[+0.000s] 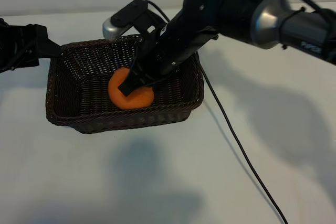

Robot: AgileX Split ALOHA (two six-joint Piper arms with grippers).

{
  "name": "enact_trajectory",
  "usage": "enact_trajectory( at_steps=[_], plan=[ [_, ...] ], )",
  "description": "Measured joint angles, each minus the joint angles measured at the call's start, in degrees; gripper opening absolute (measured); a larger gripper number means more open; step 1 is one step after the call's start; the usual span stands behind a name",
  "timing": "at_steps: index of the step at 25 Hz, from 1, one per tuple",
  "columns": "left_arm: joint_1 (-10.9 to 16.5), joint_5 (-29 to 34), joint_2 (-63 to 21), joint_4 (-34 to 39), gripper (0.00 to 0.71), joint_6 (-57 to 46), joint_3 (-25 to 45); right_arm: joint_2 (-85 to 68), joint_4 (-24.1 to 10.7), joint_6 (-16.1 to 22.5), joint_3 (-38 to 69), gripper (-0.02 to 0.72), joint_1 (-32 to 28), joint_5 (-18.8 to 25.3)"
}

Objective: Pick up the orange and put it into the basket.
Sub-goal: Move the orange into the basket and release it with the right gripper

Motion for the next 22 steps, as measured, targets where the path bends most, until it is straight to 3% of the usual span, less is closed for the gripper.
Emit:
enact_trajectory(
  at_steps=[22],
  plan=[
    [0.0, 0.2, 0.0, -0.1, 0.539, 1.3, 0.0, 6.4, -0.1, 0.0, -0.6, 0.071, 0.0, -7.4]
  ],
)
